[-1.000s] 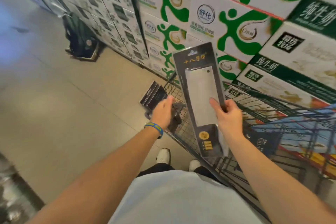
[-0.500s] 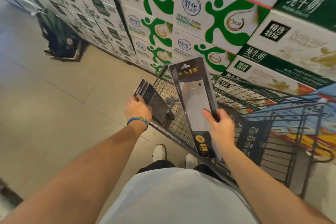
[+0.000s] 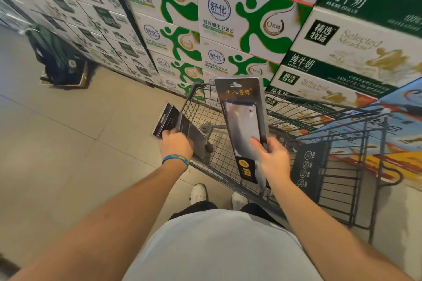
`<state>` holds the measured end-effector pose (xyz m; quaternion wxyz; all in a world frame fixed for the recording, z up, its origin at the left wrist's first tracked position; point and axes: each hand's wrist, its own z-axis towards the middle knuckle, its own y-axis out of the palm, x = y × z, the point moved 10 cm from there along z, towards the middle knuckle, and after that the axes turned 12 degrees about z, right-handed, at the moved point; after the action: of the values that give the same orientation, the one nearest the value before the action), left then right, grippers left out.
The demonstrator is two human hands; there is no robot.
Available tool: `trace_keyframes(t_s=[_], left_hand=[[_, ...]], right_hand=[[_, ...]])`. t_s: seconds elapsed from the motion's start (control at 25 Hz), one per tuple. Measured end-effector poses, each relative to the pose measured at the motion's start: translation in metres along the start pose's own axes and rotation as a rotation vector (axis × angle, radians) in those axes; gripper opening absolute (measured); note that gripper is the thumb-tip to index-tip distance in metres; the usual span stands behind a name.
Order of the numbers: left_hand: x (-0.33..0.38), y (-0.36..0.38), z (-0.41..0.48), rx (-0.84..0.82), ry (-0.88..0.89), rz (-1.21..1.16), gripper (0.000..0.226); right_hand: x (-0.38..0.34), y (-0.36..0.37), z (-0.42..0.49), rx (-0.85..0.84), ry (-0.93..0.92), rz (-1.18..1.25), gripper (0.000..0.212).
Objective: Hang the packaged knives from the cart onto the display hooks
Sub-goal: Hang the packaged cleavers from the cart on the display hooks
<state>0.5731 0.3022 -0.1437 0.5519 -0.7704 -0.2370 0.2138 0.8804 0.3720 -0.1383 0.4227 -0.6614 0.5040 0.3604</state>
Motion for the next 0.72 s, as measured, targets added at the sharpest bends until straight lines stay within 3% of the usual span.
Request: trace_keyframes(t_s=[0.16, 0.28, 0.44, 0.52, 0.6, 0.72], left_hand=[[0.001, 0.038, -0.001, -0.209, -0.051, -0.396, 0.048], [0.03, 0.052, -0.008, -0.324, -0.021, -0.317, 0.02], [0.037, -0.018, 0.002, -0.097, -0.006, -0.759, 0.007], [0.031, -0.086, 0.011, 0.071, 0.059, -1.026, 0.023], [0.029, -0.165, 0.01, 0.252, 0.068, -1.075, 0.039], [0.031, -0.259, 0.015, 0.339, 0.007, -1.09, 0.038]], right_hand=[[-0.004, -0.004, -0.001, -0.019, -0.015, 0.022, 0.02], [-0.011, -0.019, 0.004, -0.023, -0.024, 0.059, 0.01], [-0.025, -0.057, 0.011, -0.017, -0.02, 0.197, 0.015], [-0.039, -0.074, 0.021, -0.004, -0.013, 0.281, 0.026], [-0.07, -0.067, 0.029, -0.111, -0.027, 0.339, 0.036], [-0.13, -0.014, 0.025, -0.383, -0.037, 0.48, 0.037]])
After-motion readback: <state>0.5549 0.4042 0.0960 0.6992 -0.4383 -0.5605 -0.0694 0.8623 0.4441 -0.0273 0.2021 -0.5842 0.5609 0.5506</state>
